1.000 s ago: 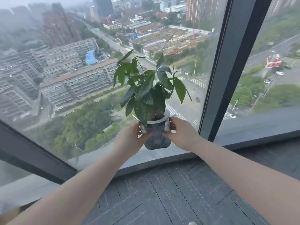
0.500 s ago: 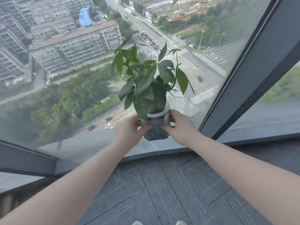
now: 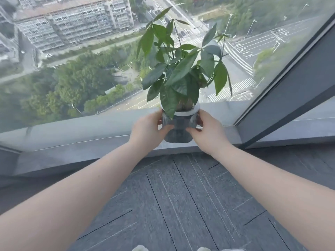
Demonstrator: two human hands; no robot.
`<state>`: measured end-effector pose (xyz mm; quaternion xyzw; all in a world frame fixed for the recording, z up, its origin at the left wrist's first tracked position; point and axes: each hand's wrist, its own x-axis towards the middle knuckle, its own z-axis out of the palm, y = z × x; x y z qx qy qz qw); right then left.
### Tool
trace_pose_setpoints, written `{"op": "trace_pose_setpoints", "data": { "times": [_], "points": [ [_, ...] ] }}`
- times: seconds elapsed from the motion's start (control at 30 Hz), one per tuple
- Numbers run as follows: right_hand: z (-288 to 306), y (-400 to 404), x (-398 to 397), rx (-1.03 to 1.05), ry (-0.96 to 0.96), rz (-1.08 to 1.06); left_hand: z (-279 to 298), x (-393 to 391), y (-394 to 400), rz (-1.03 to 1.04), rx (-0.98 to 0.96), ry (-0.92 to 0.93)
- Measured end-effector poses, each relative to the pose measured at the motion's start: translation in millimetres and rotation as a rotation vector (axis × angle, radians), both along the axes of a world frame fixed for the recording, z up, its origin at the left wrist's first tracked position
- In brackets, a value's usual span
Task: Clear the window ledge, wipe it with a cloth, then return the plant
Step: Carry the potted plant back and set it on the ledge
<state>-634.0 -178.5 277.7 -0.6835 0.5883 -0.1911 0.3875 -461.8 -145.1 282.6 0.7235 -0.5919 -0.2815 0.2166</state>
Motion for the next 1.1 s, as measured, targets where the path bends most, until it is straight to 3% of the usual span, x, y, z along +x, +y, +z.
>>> {"op": "trace_pose_setpoints", "data": {
  "times": [0.27, 0.5, 0.73, 1.1],
  "points": [
    [-162.6, -20.9, 7.7, -0.063, -0.045, -0.013, -156.5, 5.4, -18.6, 0.018, -0.082, -0.013],
    [-260.2, -42.4, 9.5, -0.109, -0.038, -0.006, -255.9, 5.9, -34.9, 0.06, -0.096, -0.006],
    [-318.9, -58.0, 11.7, -0.135, -0.007, -0.011, -308.4, 6.2, -49.8, 0.09, -0.055, -0.034],
    [-357.9, -60.1, 1.0, -0.123, 0.002, -0.035, -331.2, 1.6, -55.1, 0.052, -0.014, 0.001]
  ]
}}
